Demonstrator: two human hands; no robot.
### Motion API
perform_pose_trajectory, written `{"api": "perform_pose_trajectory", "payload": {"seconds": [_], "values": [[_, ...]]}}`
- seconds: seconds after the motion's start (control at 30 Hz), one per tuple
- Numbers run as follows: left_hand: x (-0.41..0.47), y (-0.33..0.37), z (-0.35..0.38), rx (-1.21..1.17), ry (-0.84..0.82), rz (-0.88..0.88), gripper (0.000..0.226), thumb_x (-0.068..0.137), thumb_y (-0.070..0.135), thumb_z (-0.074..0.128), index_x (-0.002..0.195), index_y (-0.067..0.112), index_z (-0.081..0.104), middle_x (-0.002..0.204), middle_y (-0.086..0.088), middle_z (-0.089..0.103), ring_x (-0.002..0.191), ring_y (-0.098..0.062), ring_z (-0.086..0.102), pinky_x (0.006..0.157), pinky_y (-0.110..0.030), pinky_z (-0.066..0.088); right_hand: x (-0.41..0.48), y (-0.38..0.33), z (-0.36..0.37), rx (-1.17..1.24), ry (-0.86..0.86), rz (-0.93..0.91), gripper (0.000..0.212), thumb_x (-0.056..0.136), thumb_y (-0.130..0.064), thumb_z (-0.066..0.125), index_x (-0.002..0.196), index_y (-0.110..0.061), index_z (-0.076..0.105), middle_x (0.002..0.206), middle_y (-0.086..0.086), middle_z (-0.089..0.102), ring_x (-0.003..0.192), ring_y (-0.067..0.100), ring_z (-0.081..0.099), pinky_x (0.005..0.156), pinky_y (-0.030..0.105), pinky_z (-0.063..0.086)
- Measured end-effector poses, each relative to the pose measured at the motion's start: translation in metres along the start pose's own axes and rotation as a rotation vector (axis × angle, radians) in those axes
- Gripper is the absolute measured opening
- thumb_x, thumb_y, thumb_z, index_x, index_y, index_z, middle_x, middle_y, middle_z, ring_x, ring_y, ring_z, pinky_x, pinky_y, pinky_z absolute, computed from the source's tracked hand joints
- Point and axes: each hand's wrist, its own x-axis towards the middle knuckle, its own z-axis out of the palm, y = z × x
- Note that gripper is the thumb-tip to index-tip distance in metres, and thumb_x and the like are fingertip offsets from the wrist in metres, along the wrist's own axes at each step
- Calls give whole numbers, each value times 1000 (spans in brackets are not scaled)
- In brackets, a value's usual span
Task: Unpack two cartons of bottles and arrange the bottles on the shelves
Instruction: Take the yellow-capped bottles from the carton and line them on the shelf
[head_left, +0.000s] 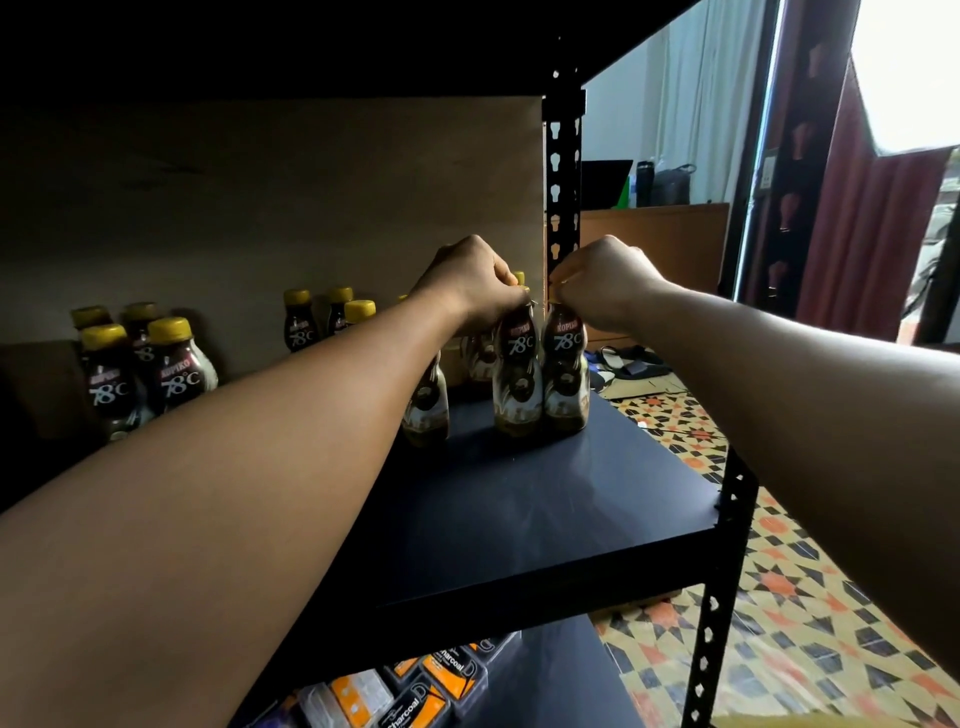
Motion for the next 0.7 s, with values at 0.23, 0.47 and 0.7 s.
{"api": "perform_pose_trajectory", "payload": {"seconds": [0.23,0.47,0.7], "values": [[-1,1,-4,51,6,-17,21,88,35,75,99,18,78,97,2,73,86,-12,65,70,-22,45,-4,3,0,102,-8,8,31,93,-13,64,122,-21,74,133,5,66,113,23,65,99,37,56],[-6,-5,-2,-23,-15,1,25,90,35,74,111,21,74,105,2,72,88,-9,62,70,-18,45,-5,8,7,240,3,40,29,94,-14,68,119,-27,74,126,3,69,104,21,69,89,36,60],[-15,-9,1,-89,-30,76,40,89,27,75,128,21,67,126,-1,68,107,-14,62,90,-24,48,-15,17,22,419,100,32,32,94,-12,69,122,-26,72,120,0,71,99,15,70,85,31,61]]}}
